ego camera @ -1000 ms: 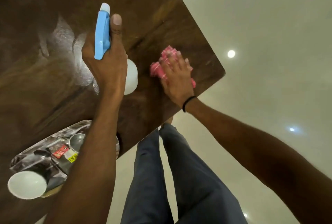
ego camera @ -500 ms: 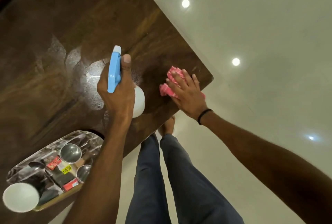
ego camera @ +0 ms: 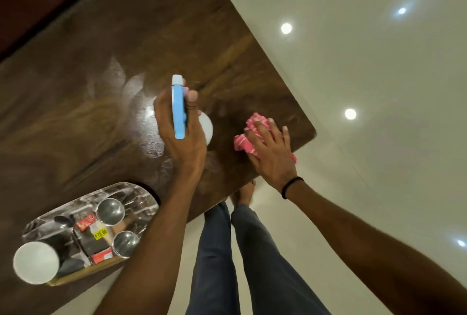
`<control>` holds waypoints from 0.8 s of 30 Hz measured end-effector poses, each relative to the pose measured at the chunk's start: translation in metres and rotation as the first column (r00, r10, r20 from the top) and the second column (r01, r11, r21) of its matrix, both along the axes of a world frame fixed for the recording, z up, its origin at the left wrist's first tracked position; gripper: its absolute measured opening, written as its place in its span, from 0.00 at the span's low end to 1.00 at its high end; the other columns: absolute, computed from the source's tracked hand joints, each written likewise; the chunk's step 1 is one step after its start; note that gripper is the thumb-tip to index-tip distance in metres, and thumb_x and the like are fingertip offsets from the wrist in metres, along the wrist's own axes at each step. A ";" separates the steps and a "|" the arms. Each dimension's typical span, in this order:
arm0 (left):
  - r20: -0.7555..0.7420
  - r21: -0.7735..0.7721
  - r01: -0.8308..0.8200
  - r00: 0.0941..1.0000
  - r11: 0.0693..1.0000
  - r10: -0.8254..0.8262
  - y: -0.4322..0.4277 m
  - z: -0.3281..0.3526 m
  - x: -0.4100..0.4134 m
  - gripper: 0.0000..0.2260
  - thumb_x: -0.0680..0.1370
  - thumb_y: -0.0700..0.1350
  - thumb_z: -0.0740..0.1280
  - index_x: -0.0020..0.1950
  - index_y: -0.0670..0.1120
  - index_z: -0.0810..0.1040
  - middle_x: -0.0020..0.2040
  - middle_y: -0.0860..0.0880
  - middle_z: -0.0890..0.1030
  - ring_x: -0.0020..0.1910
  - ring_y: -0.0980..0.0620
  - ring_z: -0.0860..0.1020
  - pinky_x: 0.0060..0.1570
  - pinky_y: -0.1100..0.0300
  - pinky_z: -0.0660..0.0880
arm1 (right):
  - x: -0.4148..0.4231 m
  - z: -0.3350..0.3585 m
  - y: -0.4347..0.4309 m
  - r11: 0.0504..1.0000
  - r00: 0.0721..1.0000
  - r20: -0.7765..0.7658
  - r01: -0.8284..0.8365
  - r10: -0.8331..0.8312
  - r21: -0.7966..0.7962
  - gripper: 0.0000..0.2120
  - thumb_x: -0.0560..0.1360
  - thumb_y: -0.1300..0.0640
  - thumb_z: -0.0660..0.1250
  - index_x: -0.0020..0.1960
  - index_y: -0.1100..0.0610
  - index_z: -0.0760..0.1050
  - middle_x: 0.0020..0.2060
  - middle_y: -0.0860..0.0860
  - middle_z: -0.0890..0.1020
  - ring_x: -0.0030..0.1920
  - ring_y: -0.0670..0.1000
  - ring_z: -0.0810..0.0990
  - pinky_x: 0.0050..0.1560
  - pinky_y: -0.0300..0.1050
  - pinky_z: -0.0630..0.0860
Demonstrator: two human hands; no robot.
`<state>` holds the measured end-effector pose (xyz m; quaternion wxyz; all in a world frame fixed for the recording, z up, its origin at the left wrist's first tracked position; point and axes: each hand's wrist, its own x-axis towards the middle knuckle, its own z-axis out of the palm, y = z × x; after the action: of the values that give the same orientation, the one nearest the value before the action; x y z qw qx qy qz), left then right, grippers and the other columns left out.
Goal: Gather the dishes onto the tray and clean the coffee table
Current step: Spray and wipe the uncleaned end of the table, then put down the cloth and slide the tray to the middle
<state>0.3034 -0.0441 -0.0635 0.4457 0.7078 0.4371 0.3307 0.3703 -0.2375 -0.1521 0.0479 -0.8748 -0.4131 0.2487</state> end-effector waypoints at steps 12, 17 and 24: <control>0.044 -0.074 -0.179 0.982 0.981 0.183 0.030 -0.017 -0.013 0.27 0.78 0.58 0.65 0.62 0.34 0.75 0.55 0.49 0.77 0.55 0.59 0.77 0.56 0.65 0.75 | -0.009 -0.011 0.077 0.914 0.912 0.077 0.396 -0.403 0.091 0.30 0.81 0.41 0.59 0.78 0.51 0.58 0.78 0.57 0.60 0.78 0.64 0.55 0.74 0.70 0.53; -0.130 -0.110 -0.056 0.991 0.992 0.042 0.028 -0.017 -0.039 0.38 0.72 0.64 0.70 0.71 0.39 0.70 0.67 0.43 0.76 0.65 0.48 0.76 0.65 0.56 0.75 | -0.016 -0.002 0.077 0.909 0.912 0.073 0.390 -0.403 0.147 0.31 0.80 0.41 0.60 0.78 0.53 0.58 0.78 0.59 0.59 0.78 0.65 0.56 0.75 0.69 0.53; -0.328 -0.347 -0.068 0.943 0.935 -0.053 0.014 0.014 -0.121 0.36 0.75 0.50 0.73 0.79 0.52 0.57 0.76 0.50 0.64 0.73 0.52 0.66 0.70 0.49 0.71 | -0.096 0.042 0.095 0.790 0.843 -0.048 0.520 -0.535 0.325 0.23 0.80 0.58 0.63 0.74 0.58 0.64 0.74 0.62 0.65 0.74 0.61 0.63 0.74 0.60 0.63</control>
<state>0.1820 -0.0305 -0.0492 0.4841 0.6600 0.5609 0.1242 0.2745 -0.1427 -0.1101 0.2493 -0.9405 -0.1887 0.1335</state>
